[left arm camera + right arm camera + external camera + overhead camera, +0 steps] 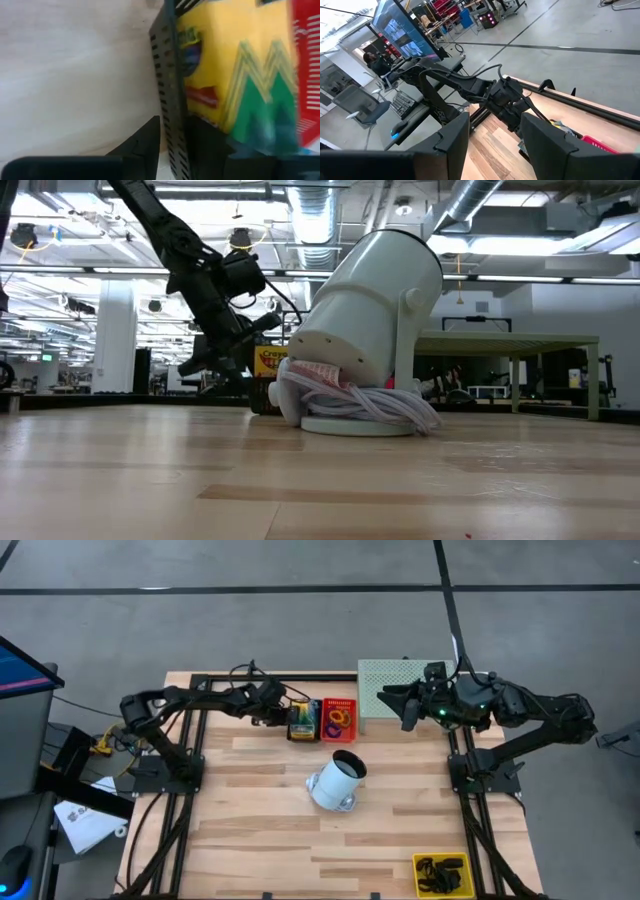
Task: Pick & Place Office Desk Supplies
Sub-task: Put the black bin on the shelf
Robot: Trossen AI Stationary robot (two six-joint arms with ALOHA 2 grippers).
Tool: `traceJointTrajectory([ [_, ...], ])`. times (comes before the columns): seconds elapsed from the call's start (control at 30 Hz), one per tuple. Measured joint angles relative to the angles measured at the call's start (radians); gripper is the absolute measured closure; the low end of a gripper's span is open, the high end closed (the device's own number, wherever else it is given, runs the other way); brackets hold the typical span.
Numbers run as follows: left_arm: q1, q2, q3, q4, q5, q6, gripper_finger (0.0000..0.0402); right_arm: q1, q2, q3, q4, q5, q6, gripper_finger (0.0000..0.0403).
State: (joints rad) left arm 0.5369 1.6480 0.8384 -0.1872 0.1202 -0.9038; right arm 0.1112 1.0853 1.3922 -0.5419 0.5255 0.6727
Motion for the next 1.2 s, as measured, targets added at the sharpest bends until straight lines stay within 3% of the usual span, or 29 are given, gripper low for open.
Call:
traceJointTrajectory([
  [0.13,-0.001,0.017,-0.001,0.012,0.01,-0.01,0.0324,0.013,0.0,0.0,0.003,0.0,0.002,0.0227],
  [0.33,0.017,0.011,-0.001,0.01,0.008,-0.012,0.0394,0.031,0.0,0.0,0.002,0.0,0.008,0.0227],
  [0.73,0.065,-0.107,-0.003,-0.038,0.002,0.015,0.04,0.032,0.0,0.0,0.003,0.008,0.008,0.0227],
  [0.93,0.094,-0.206,-0.003,-0.052,0.06,0.009,0.04,0.032,0.0,0.0,-0.001,0.031,0.008,0.0227],
  [1.2,0.075,-0.285,0.051,-0.064,0.074,-0.039,0.0401,0.012,-0.014,0.0,-0.147,0.104,0.083,0.0227],
])
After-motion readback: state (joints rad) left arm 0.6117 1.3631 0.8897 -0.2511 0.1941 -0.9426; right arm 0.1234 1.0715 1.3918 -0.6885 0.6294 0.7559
